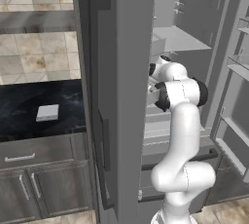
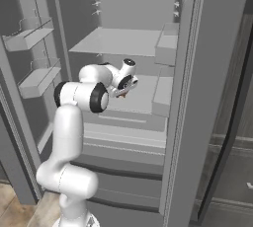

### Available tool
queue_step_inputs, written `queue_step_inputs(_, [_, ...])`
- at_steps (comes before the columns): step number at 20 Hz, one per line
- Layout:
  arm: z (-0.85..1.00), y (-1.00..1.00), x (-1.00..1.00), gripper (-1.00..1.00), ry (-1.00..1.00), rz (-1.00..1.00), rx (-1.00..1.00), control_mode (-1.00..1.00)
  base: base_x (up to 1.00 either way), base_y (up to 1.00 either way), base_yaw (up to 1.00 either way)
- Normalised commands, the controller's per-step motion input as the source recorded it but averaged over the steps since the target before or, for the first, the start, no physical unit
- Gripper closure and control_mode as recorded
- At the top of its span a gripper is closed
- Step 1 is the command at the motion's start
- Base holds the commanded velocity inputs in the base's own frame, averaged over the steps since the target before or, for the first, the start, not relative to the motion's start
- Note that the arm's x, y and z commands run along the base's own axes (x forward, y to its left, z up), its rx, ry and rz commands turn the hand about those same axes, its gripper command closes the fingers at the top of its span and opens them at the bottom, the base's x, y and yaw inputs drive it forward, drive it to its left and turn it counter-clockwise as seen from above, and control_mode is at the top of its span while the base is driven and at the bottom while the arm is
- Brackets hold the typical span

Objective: Take the chicken drumstick from the fridge and place it on the digital scale on the counter by the fridge. Wait a few seconds for a reading, then move it to the plate on the dining counter.

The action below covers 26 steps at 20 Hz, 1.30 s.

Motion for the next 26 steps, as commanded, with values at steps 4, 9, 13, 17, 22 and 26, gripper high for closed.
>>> queue_step_inputs(4, [-0.01, 0.00, -0.17, 1.00, 0.02, -0.03, 0.00, -1.00, 0.00, 0.00, 0.00])
queue_step_inputs(9, [-0.04, -0.03, -0.55, 1.00, 0.00, -0.09, 0.00, -1.00, 0.00, 0.00, 0.00])
queue_step_inputs(13, [0.12, -0.06, -0.64, 1.00, -0.02, -0.11, 0.00, -1.00, 0.00, 0.00, 0.00])
queue_step_inputs(17, [0.32, -0.04, -0.39, 1.00, 0.00, -0.08, 0.00, -1.00, 0.00, 0.00, 0.00])
queue_step_inputs(22, [0.36, -0.05, -0.82, 1.00, 0.00, -0.03, 0.00, -1.00, 0.00, 0.00, 0.00])
queue_step_inputs(26, [0.50, -0.11, -0.92, 1.00, 0.00, -0.01, 0.02, -1.00, 0.00, 0.00, 0.00])
